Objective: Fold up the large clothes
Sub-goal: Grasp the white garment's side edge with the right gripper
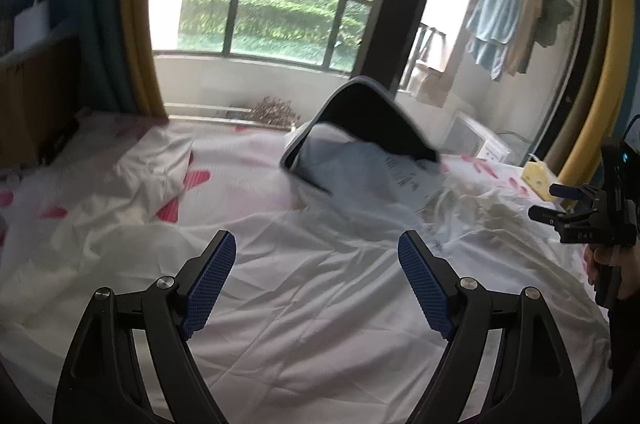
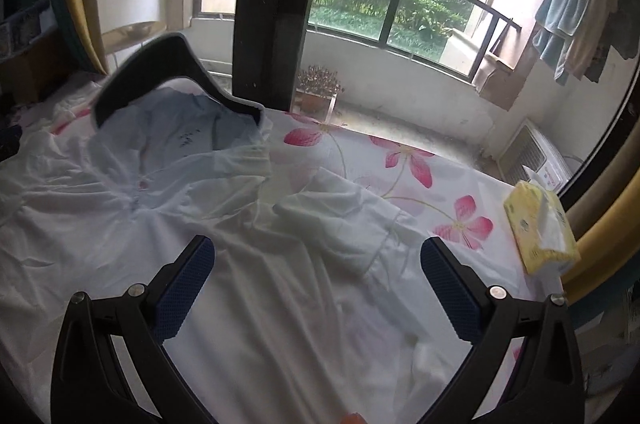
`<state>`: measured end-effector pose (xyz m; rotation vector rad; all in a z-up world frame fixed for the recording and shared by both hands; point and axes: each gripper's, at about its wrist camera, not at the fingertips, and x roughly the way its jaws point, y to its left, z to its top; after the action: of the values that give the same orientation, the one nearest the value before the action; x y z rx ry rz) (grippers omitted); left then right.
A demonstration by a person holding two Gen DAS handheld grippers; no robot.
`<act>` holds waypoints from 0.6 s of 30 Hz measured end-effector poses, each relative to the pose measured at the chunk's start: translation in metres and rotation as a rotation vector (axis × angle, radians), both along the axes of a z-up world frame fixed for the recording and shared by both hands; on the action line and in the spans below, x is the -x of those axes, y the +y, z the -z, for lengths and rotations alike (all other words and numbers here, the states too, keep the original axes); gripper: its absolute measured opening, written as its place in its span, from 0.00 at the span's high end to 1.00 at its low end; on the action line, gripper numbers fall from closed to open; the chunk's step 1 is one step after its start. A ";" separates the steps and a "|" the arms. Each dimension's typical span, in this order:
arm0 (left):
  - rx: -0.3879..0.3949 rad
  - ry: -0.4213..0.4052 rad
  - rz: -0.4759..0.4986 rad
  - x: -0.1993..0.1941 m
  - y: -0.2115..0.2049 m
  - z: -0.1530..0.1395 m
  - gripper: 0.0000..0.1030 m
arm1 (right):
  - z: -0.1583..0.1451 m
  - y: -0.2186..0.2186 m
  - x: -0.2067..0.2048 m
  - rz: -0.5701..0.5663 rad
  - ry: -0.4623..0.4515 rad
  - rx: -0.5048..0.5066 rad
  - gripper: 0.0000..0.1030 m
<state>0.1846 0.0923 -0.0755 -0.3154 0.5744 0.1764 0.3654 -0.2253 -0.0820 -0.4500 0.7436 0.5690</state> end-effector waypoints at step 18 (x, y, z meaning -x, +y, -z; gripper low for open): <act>0.018 0.051 -0.036 -0.009 0.004 0.017 0.17 | 0.041 0.017 -0.037 -0.032 0.118 -0.016 0.68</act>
<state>0.1936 0.0963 -0.0921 -0.3399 0.6211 0.2140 0.4020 -0.2087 -0.1234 -0.4169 0.8449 0.6355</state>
